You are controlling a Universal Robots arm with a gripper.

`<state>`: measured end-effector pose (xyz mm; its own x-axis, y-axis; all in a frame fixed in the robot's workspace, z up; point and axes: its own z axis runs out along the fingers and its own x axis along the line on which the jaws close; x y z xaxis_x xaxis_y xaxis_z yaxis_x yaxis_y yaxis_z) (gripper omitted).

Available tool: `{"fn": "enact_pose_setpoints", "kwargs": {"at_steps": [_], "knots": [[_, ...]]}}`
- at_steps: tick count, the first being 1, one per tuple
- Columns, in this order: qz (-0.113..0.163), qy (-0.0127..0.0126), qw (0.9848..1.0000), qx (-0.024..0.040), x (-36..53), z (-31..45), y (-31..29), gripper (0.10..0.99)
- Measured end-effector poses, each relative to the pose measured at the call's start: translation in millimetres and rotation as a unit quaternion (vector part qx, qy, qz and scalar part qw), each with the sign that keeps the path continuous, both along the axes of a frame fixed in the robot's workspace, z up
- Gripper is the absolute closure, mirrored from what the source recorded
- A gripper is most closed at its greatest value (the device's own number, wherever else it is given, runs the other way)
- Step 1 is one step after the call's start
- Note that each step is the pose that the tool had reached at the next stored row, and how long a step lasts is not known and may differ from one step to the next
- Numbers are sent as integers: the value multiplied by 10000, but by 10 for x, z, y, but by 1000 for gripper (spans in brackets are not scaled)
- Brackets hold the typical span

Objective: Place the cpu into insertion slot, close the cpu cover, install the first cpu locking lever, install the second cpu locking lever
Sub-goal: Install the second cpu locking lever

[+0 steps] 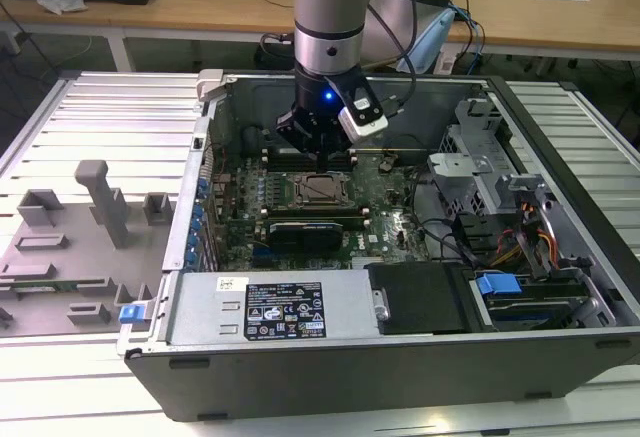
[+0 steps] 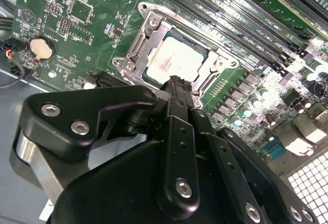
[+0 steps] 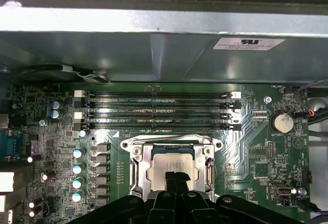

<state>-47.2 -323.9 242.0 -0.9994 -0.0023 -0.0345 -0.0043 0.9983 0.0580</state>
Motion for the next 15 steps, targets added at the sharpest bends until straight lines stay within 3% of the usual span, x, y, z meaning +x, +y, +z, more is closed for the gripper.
{"fn": "enact_pose_setpoints", "kwargs": {"at_steps": [5, 11, 15], "knots": [[0, 0, 10000, -1, 0, 0, -8, 980], [0, 0, 10000, 0, -2, 0, -156, 980], [0, 0, 10000, -2, -2, 36, -157, 980]]}}
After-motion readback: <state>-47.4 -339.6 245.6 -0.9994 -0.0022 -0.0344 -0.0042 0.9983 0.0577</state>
